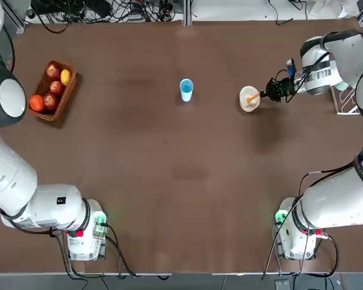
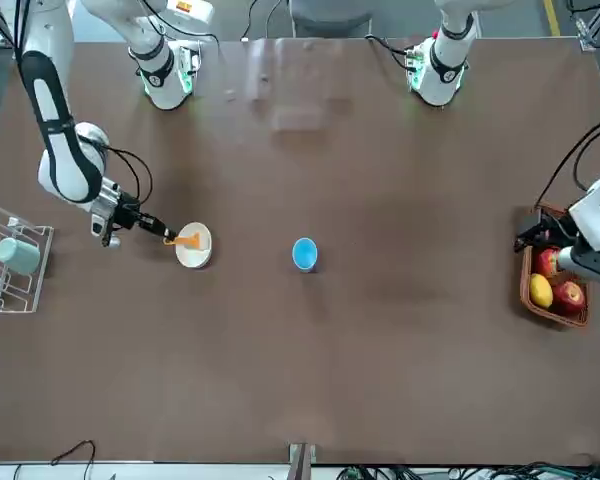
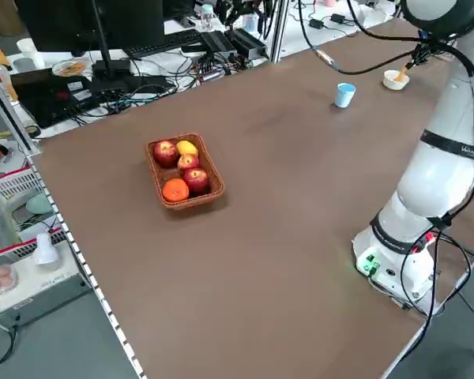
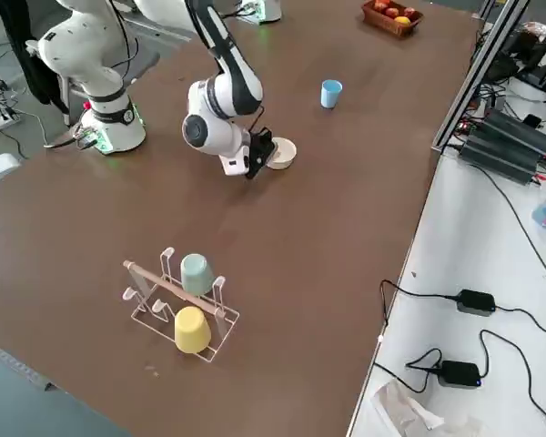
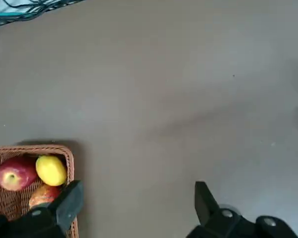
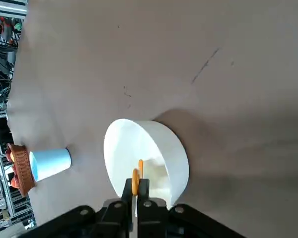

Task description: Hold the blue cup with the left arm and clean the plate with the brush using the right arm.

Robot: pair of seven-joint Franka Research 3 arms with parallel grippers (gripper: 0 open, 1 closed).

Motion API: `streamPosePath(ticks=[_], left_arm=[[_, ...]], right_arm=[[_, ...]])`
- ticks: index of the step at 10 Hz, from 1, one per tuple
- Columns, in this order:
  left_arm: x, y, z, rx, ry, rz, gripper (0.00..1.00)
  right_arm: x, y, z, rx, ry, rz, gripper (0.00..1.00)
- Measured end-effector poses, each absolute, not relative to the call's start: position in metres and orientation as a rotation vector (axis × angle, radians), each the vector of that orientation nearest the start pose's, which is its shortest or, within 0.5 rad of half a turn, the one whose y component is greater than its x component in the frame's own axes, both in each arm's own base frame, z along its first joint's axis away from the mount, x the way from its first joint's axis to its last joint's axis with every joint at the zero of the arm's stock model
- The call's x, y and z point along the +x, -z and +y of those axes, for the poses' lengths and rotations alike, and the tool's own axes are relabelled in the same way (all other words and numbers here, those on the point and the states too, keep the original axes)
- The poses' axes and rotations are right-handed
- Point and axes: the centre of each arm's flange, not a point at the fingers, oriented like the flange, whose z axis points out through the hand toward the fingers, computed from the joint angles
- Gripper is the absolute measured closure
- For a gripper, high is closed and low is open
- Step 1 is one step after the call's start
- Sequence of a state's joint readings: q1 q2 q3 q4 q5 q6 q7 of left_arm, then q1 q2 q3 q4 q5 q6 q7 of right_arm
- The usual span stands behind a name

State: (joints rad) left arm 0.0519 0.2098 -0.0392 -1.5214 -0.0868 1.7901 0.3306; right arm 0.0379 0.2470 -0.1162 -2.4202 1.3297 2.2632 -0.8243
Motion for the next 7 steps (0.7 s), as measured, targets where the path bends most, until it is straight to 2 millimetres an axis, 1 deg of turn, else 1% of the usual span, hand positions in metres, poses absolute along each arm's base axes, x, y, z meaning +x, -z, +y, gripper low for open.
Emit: streamPosePath(ticks=[2,4,5,7], left_arm=[[0.631,-0.56,0.003,-3.198,0.116,0.333,0.0],[0.625,-0.576,0.001,-3.171,0.065,0.245,0.0],[0.62,-0.588,-0.001,-3.167,0.067,0.203,0.0],[0.606,-0.615,-0.008,-3.164,0.103,0.179,0.0]], right_arm=[[0.459,-0.188,-0.013,-2.273,0.07,0.407,0.92],[0.458,-0.186,-0.014,-2.276,0.071,0.399,0.9],[0.457,-0.185,-0.014,-2.279,0.073,0.389,0.88],[0.455,-0.179,-0.014,-2.279,0.076,0.38,0.84]])
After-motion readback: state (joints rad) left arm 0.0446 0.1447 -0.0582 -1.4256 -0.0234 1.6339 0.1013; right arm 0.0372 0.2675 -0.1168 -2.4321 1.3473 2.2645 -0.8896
